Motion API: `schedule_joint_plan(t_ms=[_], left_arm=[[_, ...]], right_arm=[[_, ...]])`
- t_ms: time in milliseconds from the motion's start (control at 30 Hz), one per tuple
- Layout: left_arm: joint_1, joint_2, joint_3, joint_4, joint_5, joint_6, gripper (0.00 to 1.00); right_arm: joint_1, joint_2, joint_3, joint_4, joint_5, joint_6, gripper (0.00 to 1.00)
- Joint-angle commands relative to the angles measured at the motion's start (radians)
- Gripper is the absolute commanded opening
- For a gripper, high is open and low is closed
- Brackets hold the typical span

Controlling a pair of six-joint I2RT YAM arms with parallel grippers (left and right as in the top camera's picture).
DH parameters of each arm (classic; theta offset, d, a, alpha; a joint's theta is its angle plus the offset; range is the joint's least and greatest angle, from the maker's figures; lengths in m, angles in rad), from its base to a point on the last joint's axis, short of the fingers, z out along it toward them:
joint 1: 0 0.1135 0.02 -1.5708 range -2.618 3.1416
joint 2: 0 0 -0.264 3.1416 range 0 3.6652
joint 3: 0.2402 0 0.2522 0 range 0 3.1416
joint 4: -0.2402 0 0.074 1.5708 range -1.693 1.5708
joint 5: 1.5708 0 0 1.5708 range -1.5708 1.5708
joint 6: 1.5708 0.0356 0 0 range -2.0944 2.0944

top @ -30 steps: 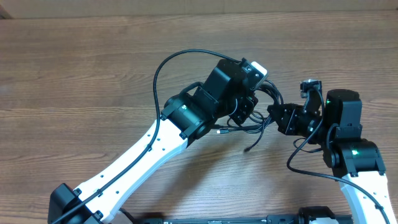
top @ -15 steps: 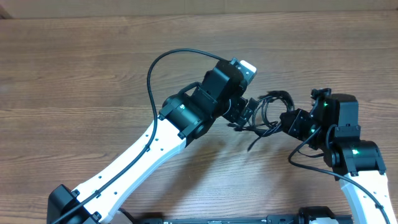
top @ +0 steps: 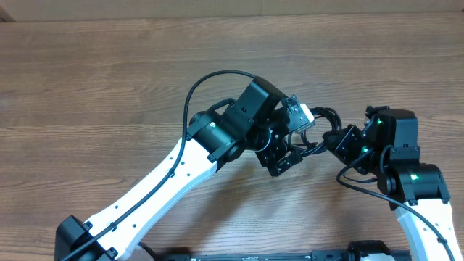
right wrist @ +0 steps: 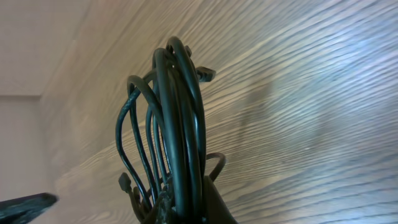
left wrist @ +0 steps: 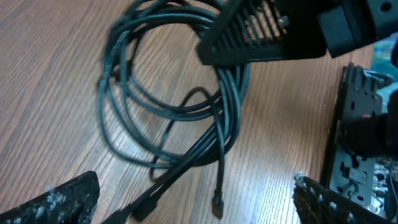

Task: Untangle cables
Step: 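Grasp a cable strand with the right gripper near the left gripper, then pull the right gripper rightward, stretching cables away from the left gripper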

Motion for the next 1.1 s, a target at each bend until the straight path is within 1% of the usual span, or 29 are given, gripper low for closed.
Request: schedule_joint_plan(t_ms=[0, 67, 100, 200, 233, 300, 333, 400, 500, 633, 733, 800, 900, 967, 1067], left_arm=[[-0.002, -0.024, 0.023, -0.002, 0.048, 0.049, 0.97], [-0.002, -0.024, 0.023, -0.008, 0.048, 0.044, 0.91], [-0.002, -0.024, 0.023, -0.011, 0.048, 0.034, 0.9], [-0.002, -0.024, 0.023, -0.019, 0.003, -0.038, 0.86], [-0.002, -0.025, 0.023, -0.018, -0.03, -0.074, 0.86], [-0.002, -0.028, 0.023, -0.018, -0.179, -0.216, 0.86], [-0.002, -0.031, 0.023, -0.018, -0.278, -0.316, 0.87], [-0.002, -0.044, 0.023, 0.003, -0.335, -0.381, 0.89], [0.0, -0.07, 0.023, 0.064, -0.335, -0.419, 0.91], [0.0, -0.079, 0.023, 0.15, -0.329, -0.486, 0.9], [0.0, -0.079, 0.023, 0.219, -0.321, -0.521, 0.9], [0.0, -0.079, 0.023, 0.261, -0.285, -0.525, 0.9], [0.0, -0.079, 0.023, 0.298, -0.247, -0.546, 0.9], [0.0, -0.078, 0.023, 0.311, -0.251, -0.566, 0.9], [0.0, -0.076, 0.023, 0.338, -0.251, -0.566, 0.9]], right_arm=[[-0.001, -0.005, 0.018, 0.027, -0.097, 0.001, 0.04], [-0.001, -0.005, 0.018, 0.043, -0.111, 0.009, 0.04], [-0.002, -0.005, 0.018, 0.056, -0.109, 0.018, 0.04], [-0.026, -0.005, 0.018, 0.115, -0.111, 0.095, 0.04], [-0.045, -0.005, 0.018, 0.129, -0.111, 0.129, 0.04], [-0.094, -0.005, 0.018, 0.141, -0.111, 0.206, 0.04], [-0.134, -0.005, 0.018, 0.152, -0.126, 0.262, 0.04], [-0.212, -0.005, 0.018, 0.172, -0.198, 0.354, 0.04], [-0.303, -0.005, 0.017, 0.169, -0.288, 0.499, 0.03], [-0.384, -0.005, 0.018, 0.17, -0.452, 0.717, 0.04], [-0.405, -0.005, 0.018, 0.209, -0.575, 0.833, 0.04], [-0.407, -0.005, 0.018, 0.259, -0.635, 0.919, 0.04], [-0.407, -0.005, 0.017, 0.352, -0.707, 1.098, 0.04], [-0.407, -0.005, 0.018, 0.434, -0.751, 1.157, 0.04], [-0.407, -0.005, 0.018, 0.485, -0.788, 1.189, 0.04]])
